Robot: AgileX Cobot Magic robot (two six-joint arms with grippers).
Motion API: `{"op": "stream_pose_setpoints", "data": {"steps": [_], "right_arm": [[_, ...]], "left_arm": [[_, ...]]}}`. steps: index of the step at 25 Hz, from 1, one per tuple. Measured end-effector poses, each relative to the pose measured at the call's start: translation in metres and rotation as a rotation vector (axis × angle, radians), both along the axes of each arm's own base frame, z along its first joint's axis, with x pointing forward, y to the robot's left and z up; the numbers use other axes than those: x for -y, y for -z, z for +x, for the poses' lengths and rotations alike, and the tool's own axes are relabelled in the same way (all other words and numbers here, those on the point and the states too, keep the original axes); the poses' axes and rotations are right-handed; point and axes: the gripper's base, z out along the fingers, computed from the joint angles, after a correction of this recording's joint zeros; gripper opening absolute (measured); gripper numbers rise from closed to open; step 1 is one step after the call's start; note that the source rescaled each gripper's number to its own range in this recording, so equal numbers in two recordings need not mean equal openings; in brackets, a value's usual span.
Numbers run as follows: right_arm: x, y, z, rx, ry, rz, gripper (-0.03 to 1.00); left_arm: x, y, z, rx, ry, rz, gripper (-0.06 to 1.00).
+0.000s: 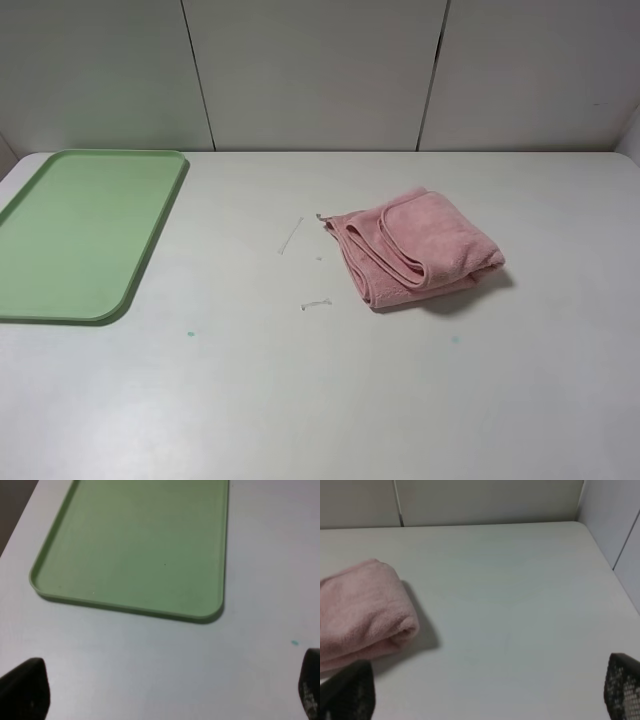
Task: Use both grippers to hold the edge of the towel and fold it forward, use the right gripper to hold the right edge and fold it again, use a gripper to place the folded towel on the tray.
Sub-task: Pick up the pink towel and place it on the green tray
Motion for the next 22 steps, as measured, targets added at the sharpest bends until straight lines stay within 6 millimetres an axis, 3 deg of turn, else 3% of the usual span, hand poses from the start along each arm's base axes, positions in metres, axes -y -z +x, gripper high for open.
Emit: {"op": "stream_pose_setpoints", "data": {"steps": [15, 17, 22], "right_arm": [[0.0, 0.0, 0.0, 0.0, 0.0, 0.0, 1.0], [0.0, 0.0, 0.0, 0.0, 0.0, 0.0, 1.0], [0.0, 0.0, 0.0, 0.0, 0.0, 0.0, 1.0]], "left_arm": [[-0.002, -0.002, 0.002, -0.014, -0.005, 0.023, 1.0], [-0.001, -0.007, 0.008, -0.05, 0.0, 0.016, 1.0], [0.001, -0.027, 0.058, -0.169, 0.039, 0.004, 1.0]]}}
